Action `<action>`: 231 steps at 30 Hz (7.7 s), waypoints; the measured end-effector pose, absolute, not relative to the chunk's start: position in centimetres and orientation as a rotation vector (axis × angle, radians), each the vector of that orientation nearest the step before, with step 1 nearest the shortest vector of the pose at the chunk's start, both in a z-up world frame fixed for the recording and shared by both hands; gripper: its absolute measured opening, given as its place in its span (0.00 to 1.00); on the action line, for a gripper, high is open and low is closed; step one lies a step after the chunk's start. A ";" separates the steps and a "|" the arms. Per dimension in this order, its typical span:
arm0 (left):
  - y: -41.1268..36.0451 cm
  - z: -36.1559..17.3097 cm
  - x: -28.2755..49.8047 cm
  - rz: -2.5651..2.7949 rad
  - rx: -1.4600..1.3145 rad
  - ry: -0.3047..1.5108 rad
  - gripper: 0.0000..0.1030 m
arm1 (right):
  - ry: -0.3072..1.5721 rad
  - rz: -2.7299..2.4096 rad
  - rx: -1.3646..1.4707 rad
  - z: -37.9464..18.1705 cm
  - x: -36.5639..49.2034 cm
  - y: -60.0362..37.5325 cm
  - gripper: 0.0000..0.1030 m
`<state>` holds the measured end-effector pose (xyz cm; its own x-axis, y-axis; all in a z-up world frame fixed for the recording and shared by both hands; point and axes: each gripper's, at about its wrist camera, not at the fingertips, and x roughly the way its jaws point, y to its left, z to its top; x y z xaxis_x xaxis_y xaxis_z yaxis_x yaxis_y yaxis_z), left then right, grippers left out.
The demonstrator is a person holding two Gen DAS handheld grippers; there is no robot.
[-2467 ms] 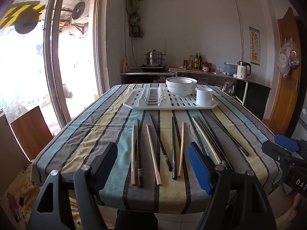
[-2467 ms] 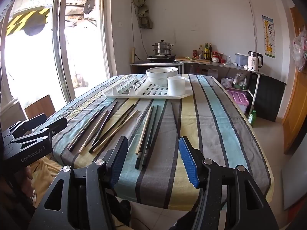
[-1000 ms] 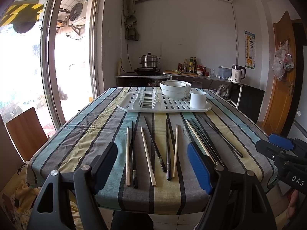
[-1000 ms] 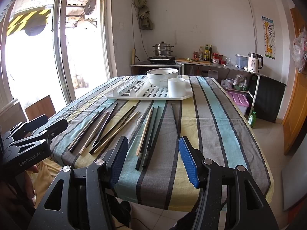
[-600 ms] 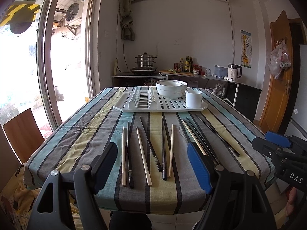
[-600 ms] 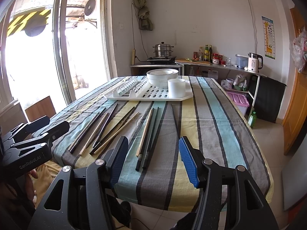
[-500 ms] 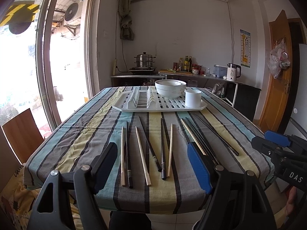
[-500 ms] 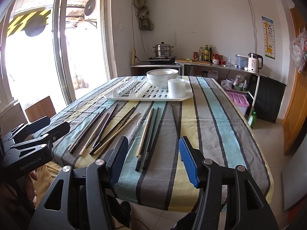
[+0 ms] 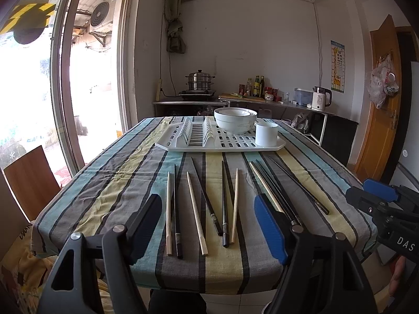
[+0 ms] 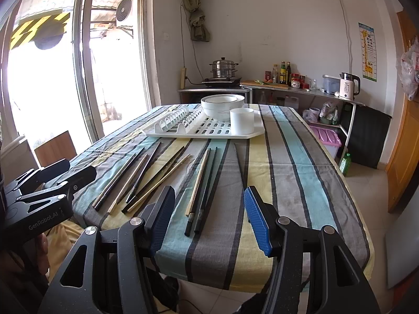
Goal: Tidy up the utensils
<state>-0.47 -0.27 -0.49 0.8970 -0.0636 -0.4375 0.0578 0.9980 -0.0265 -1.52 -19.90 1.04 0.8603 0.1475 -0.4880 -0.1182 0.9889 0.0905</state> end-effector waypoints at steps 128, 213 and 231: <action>0.8 9.6 15.7 -0.336 0.011 0.624 0.05 | 0.564 0.267 0.102 8.9 14.6 -22.9 0.04; -5.5 8.1 29.3 -0.411 -0.043 0.693 0.19 | 0.581 0.129 0.219 9.3 24.2 -31.0 0.17; -0.3 3.5 14.1 -0.364 -0.043 0.639 0.19 | 0.587 0.222 0.161 5.4 11.7 -25.5 0.17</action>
<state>14.07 -0.31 3.48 0.7419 -0.3448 -0.5751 0.3185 0.9359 -0.1503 11.72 -25.48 5.42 0.8096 0.2526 -0.5298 -0.1613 0.9637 0.2129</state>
